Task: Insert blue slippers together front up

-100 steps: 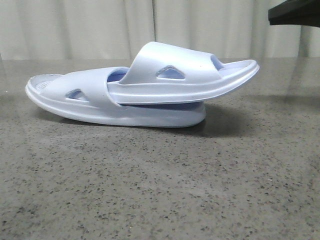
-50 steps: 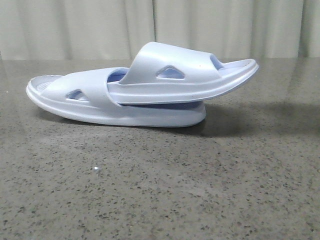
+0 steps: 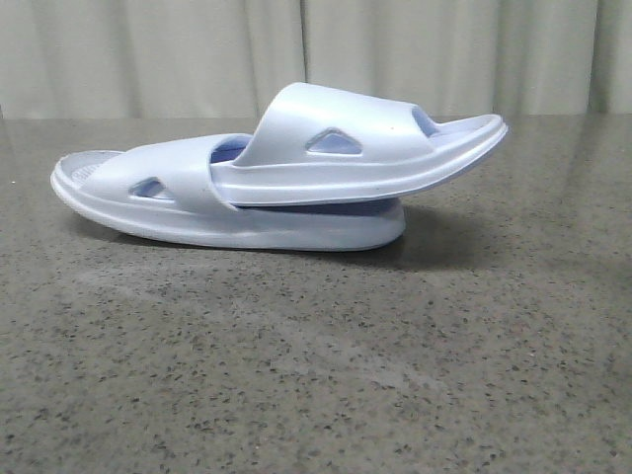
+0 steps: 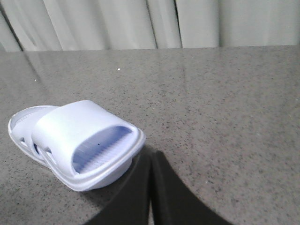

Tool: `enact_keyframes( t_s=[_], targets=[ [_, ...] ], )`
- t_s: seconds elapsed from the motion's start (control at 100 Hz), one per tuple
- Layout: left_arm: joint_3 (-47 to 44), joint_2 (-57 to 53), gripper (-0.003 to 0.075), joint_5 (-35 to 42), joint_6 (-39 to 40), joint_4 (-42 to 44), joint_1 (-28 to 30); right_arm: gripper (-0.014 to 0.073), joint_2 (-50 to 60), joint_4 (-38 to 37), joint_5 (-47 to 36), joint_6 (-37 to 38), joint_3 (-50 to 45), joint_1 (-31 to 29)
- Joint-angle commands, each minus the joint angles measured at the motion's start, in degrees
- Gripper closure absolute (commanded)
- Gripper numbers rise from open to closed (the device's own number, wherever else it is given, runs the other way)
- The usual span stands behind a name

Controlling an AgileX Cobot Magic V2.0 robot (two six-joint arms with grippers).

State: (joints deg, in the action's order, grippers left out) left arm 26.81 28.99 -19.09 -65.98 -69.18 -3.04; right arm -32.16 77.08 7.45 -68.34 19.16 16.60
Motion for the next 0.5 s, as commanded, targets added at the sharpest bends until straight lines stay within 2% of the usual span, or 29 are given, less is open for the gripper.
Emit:
enact_keyframes(
  t_s=[0.0,0.13,0.49],
  targets=[
    [-3.6,-2.9,0.0705,2.6,-10.1,-12.9,-0.5,0.0671,4.4,2.6,-3.4,-0.8,-2.4,0.1],
    [-8.2,-6.6,0.0705,2.6,-19.7,-24.1,-0.5,0.0672,9.1,3.8,-4.0,-0.8,-6.6,0.1],
    [-8.6,-8.0,0.0705,2.5,-19.7,-24.9,-0.5,0.0672,10.0,4.7,-4.7,-0.8,-7.7,0.1]
  ],
)
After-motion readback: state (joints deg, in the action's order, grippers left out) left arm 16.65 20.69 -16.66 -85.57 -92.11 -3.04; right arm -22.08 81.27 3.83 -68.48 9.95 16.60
